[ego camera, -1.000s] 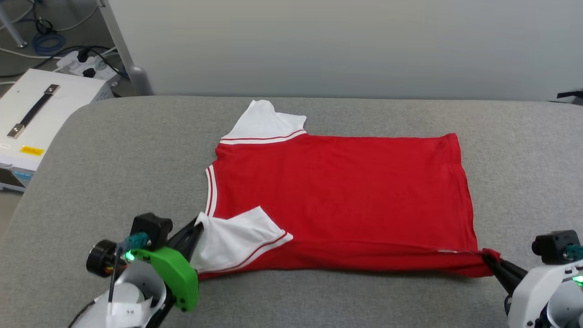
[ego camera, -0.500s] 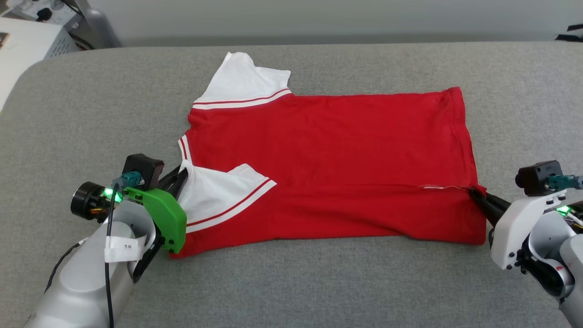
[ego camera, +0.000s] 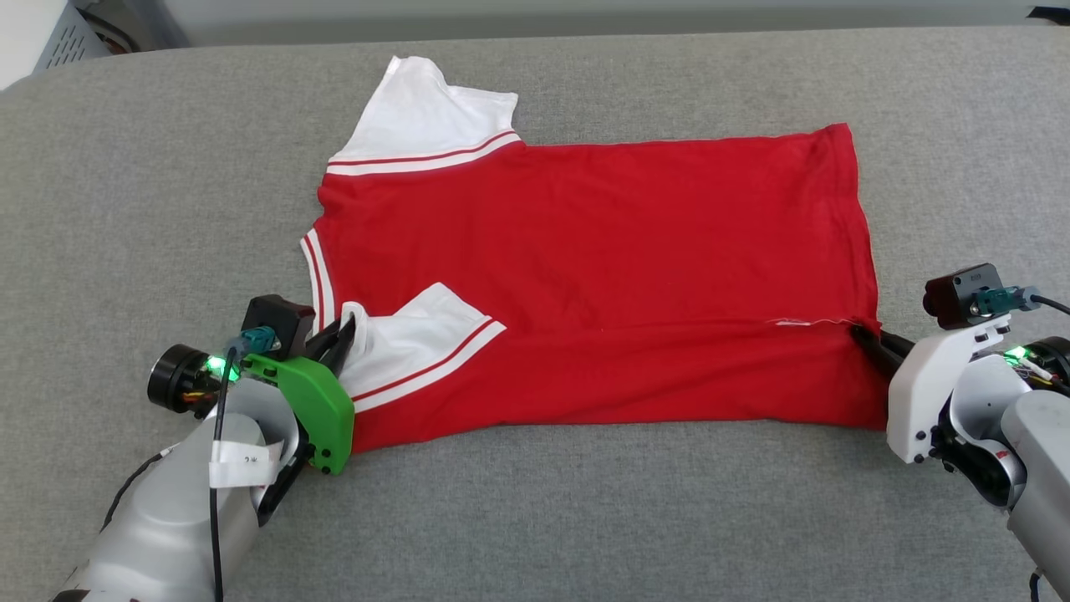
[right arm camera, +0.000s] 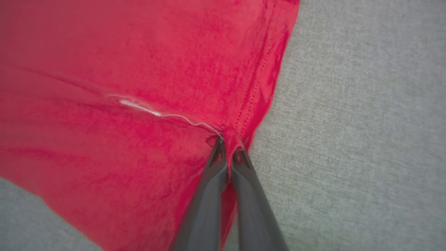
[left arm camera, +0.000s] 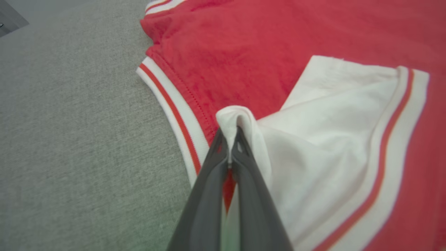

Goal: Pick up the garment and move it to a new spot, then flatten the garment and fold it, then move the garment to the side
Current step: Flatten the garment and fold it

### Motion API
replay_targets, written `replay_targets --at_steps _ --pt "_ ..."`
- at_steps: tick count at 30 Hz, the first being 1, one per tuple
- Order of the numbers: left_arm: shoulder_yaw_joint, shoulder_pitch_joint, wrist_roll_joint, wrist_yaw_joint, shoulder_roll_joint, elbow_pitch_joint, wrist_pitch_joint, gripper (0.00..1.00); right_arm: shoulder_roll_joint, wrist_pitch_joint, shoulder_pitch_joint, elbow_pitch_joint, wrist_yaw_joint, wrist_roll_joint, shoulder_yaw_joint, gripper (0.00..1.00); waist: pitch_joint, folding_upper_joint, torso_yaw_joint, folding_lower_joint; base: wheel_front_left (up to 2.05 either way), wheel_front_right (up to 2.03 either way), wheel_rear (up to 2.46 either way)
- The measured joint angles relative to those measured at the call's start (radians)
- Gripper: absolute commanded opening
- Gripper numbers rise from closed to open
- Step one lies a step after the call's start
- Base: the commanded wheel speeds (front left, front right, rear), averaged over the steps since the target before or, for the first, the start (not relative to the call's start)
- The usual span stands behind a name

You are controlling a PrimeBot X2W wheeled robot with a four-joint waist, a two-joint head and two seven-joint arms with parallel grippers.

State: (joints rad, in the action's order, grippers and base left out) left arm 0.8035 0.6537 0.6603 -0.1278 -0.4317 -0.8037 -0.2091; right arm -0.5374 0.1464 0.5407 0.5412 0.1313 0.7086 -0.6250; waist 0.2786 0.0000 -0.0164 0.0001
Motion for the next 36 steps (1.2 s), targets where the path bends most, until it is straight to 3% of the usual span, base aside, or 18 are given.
replay_targets --at_steps 1,2,3,7,12,17,23,29,36 --pt "0.002 0.003 0.004 0.000 0.002 -0.009 -0.010 0.34 0.001 -0.007 0.001 0.008 0.000 0.009 -0.004 0.31 -0.003 0.0000 0.001 0.0000 0.00 0.00 0.00" --pt "0.003 0.004 0.010 0.000 0.006 -0.017 -0.012 0.77 0.000 -0.012 0.001 0.011 0.000 0.012 -0.009 0.53 -0.007 0.0000 0.002 0.0000 0.00 0.00 0.00" --pt "0.006 0.005 0.013 0.000 0.008 -0.023 -0.020 1.00 -0.001 -0.023 0.001 0.013 0.000 0.016 -0.013 1.00 -0.012 0.0000 0.004 0.0000 0.00 0.00 0.00" --pt "0.010 0.013 0.020 0.000 0.002 -0.025 -0.035 1.00 -0.011 -0.068 0.000 0.005 0.000 0.022 -0.015 1.00 -0.038 0.0000 0.012 0.0000 0.00 0.00 0.00" --pt "0.025 0.023 0.044 0.000 -0.057 0.025 -0.035 1.00 -0.052 -0.113 -0.021 -0.044 0.000 0.029 0.017 1.00 -0.076 0.0000 0.022 -0.0001 0.00 0.00 0.00" --pt "0.039 0.043 0.095 0.000 -0.117 0.115 0.058 1.00 -0.083 -0.115 -0.085 -0.097 0.000 0.030 0.064 1.00 -0.111 0.0000 0.042 -0.0001 0.00 0.00 0.00" --pt "0.058 0.073 0.229 0.000 -0.169 0.239 0.292 1.00 -0.079 -0.078 -0.137 -0.160 0.000 0.006 0.120 1.00 -0.143 0.0000 0.065 -0.0002 0.00 0.00 0.00" --pt "0.106 0.081 0.363 0.000 -0.206 0.313 0.599 1.00 -0.049 -0.039 -0.159 -0.207 0.000 -0.026 0.158 1.00 -0.158 0.0000 0.068 -0.0002 0.00 0.00 0.00" --pt "0.146 0.081 0.433 0.000 -0.220 0.332 0.788 1.00 -0.017 -0.008 -0.170 -0.232 0.000 -0.047 0.170 1.00 -0.151 0.0000 0.046 -0.0002 0.00 0.00 0.00"
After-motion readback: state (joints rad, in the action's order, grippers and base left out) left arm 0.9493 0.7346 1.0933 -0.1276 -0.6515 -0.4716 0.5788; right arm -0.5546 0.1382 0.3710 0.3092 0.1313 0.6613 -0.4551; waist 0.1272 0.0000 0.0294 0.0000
